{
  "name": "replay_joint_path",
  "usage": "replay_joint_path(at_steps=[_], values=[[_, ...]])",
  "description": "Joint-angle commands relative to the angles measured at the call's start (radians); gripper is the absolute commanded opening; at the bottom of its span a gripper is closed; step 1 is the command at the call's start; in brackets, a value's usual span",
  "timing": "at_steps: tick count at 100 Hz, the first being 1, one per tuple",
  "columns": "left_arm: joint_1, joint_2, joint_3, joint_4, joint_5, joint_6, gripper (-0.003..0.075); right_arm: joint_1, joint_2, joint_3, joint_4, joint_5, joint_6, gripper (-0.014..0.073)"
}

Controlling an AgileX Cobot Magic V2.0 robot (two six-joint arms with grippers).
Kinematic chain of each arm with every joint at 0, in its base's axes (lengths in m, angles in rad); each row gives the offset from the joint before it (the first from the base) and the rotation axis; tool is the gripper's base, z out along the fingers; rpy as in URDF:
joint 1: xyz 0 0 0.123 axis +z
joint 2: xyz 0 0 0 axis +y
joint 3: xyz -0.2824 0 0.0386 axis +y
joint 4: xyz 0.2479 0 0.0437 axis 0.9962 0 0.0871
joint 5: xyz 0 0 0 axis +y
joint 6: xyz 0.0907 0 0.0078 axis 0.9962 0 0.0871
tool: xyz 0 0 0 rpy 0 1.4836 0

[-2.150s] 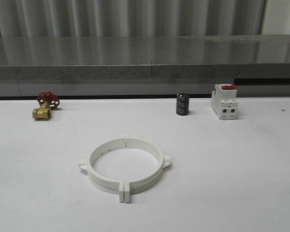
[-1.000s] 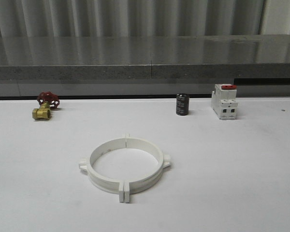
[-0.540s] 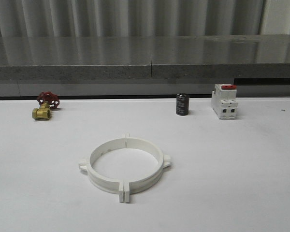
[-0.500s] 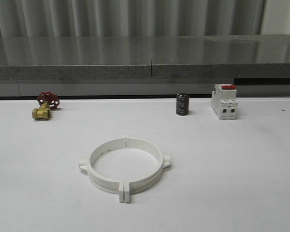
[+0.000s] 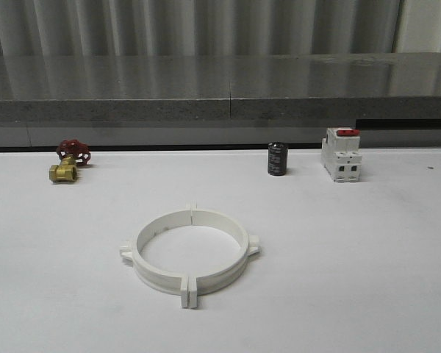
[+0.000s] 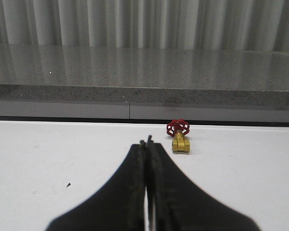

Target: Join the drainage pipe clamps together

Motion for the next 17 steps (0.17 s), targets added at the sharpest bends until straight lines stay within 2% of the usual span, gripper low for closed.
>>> replay_joint_path(at_steps=[1, 17], values=[[0.003, -0.032, 0.034, -0.009, -0.083, 0.000, -0.0020, -0.007, -0.021, -0.014, -0.014, -0.079, 0.000, -0.0068], [0.003, -0.032, 0.034, -0.009, -0.083, 0.000, -0.0020, -0.007, -0.021, -0.014, -0.014, -0.079, 0.000, -0.0068]])
